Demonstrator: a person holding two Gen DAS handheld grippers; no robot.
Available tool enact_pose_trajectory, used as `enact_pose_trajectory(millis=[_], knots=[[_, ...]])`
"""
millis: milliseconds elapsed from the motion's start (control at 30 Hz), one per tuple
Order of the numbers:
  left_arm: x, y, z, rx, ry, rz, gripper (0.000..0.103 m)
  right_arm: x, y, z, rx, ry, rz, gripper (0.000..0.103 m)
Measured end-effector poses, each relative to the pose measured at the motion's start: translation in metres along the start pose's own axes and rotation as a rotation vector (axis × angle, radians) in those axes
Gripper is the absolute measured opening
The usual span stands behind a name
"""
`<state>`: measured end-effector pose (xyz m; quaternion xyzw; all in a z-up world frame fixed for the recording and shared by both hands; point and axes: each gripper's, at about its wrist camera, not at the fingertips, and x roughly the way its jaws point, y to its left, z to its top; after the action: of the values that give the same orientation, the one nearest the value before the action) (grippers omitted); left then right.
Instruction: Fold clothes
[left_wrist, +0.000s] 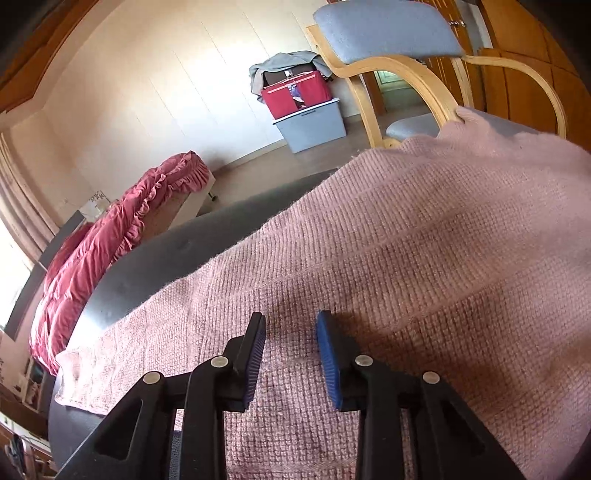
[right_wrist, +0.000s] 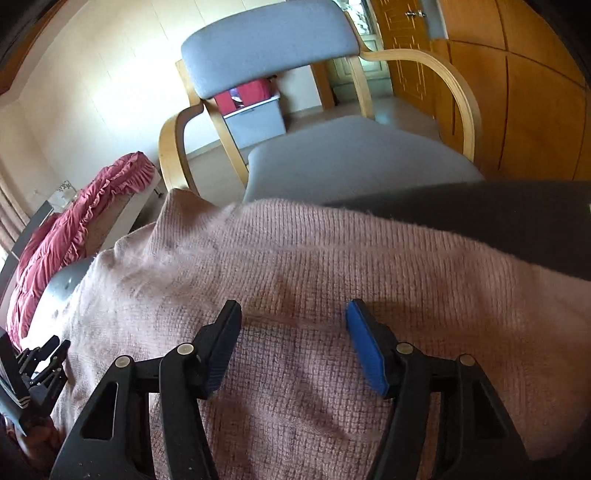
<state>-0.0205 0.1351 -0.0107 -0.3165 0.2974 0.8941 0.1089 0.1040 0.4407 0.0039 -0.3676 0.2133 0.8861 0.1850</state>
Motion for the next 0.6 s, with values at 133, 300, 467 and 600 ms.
enact_pose_trajectory(millis=[133, 300, 467, 600], knots=[[-0.001, -0.002, -0.009, 0.102, -0.027, 0.067, 0.029, 0.008, 0.007, -0.003, -0.160, 0.045, -0.091, 0.060], [0.000, -0.001, -0.011, 0.095, -0.028, 0.049, 0.029, 0.010, 0.001, -0.007, -0.318, 0.076, -0.133, 0.061], [-0.001, -0.006, -0.013, 0.121, -0.039, 0.081, 0.029, 0.011, 0.006, -0.013, -0.365, 0.063, -0.153, 0.065], [-0.007, -0.009, -0.018, 0.146, -0.049, 0.099, 0.029, 0.005, 0.009, -0.019, -0.390, 0.064, -0.153, 0.065]])
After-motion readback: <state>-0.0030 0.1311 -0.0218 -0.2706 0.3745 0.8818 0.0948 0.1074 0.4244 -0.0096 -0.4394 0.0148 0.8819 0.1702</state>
